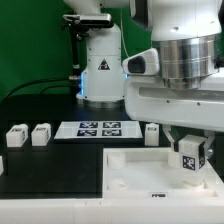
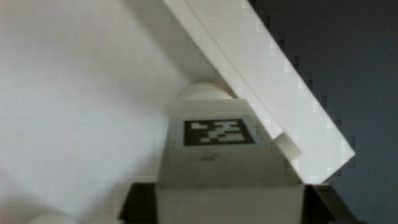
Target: Assemble one leg
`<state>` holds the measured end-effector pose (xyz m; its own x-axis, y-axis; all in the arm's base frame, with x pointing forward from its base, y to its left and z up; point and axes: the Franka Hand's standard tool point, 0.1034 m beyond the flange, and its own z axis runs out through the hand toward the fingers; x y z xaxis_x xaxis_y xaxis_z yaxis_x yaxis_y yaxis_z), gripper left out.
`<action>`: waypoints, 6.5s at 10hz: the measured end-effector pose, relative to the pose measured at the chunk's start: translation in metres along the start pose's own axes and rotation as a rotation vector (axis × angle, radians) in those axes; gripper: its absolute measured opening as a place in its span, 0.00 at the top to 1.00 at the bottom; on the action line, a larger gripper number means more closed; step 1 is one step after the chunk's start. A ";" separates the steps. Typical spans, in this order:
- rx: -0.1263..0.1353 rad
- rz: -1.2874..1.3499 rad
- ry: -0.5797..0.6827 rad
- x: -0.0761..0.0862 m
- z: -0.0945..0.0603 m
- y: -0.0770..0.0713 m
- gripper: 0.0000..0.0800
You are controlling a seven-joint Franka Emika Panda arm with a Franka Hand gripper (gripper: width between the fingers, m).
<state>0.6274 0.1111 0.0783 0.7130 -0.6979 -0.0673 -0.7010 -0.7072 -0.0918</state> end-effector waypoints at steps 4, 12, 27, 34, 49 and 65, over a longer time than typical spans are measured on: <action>-0.006 0.329 0.012 0.000 0.000 0.000 0.64; -0.008 -0.413 0.006 -0.007 0.002 -0.005 0.19; 0.002 -0.555 0.019 -0.003 0.002 -0.002 0.63; 0.010 0.359 0.006 -0.004 0.005 -0.002 0.63; -0.007 -0.948 0.016 -0.002 0.002 -0.010 0.19; 0.010 0.370 0.006 0.005 0.005 -0.003 0.63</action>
Offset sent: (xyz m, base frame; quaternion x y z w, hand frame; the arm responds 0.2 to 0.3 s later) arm 0.0000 0.0000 0.0000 0.0000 0.0000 0.1790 0.9838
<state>0.6327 0.1103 0.0736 0.4107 -0.9071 -0.0923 -0.9113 -0.4053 -0.0723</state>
